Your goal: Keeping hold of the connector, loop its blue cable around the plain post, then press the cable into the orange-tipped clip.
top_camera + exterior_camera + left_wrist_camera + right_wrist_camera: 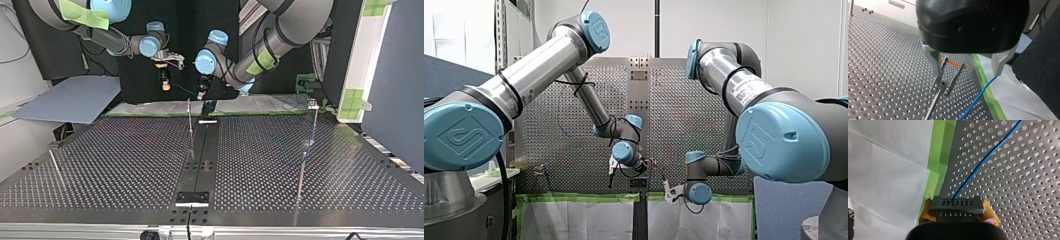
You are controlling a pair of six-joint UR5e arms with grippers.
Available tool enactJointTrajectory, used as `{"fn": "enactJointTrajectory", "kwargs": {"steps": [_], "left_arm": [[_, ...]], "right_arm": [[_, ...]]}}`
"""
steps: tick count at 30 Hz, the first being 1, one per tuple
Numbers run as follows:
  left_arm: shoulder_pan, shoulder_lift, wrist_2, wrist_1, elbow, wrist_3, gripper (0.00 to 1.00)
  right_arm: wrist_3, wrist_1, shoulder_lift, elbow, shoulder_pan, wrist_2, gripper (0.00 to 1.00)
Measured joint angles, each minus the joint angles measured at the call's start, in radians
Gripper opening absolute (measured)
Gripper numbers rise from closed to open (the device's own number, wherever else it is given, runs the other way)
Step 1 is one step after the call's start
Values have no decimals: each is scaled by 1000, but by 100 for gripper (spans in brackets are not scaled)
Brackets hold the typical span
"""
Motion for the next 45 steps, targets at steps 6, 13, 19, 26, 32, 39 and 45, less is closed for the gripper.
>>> {"fn": "enactJointTrajectory", "kwargs": {"steps": [6,13,19,26,32,39,45], "left_arm": [[1,0,16,12,0,1,100],[1,0,23,28,0,-1,100],[0,0,23,29,0,0,100],[0,0,22,16,0,6,100],[-2,0,22,13,0,12,100],[-3,0,20,10,0,13,100],[-5,0,0,-10,-1,34,100]], "right_arm": [[3,5,0,-11,2,-3,0],[2,9,1,-14,2,-4,0],[2,8,1,-14,3,-5,0],[3,10,1,-14,4,-6,0],[2,14,1,-14,5,-5,0],[2,22,1,-15,5,-6,0],[1,37,0,-15,5,-6,0]]}}
